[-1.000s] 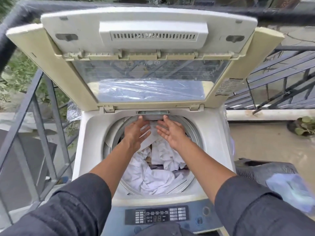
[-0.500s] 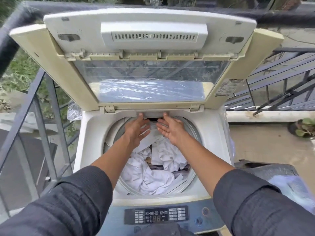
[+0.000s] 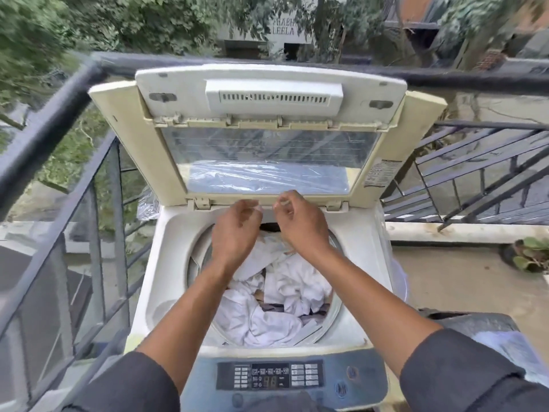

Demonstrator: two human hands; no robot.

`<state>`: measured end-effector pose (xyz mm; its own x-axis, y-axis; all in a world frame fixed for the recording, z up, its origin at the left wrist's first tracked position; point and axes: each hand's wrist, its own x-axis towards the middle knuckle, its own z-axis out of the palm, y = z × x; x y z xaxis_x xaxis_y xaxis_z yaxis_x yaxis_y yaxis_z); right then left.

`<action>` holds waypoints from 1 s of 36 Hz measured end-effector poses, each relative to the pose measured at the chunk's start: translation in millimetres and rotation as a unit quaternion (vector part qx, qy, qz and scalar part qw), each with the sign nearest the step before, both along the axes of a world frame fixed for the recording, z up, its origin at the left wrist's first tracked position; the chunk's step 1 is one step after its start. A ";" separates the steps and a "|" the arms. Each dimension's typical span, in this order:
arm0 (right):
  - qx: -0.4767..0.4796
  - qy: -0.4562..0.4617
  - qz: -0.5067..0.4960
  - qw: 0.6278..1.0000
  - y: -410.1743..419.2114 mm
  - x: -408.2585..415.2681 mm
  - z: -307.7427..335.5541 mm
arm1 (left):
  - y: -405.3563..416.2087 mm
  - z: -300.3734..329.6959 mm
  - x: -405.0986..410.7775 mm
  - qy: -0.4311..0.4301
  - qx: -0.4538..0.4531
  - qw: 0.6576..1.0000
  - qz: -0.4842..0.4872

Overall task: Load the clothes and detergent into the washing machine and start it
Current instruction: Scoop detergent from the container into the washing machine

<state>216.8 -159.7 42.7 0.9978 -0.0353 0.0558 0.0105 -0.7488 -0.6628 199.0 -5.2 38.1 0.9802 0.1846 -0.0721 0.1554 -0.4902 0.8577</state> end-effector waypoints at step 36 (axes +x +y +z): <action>-0.257 -0.348 0.002 0.902 -20.7 20.7 165.8 | -2.6 169.8 22.9 -0.275 0.452 0.849 0.000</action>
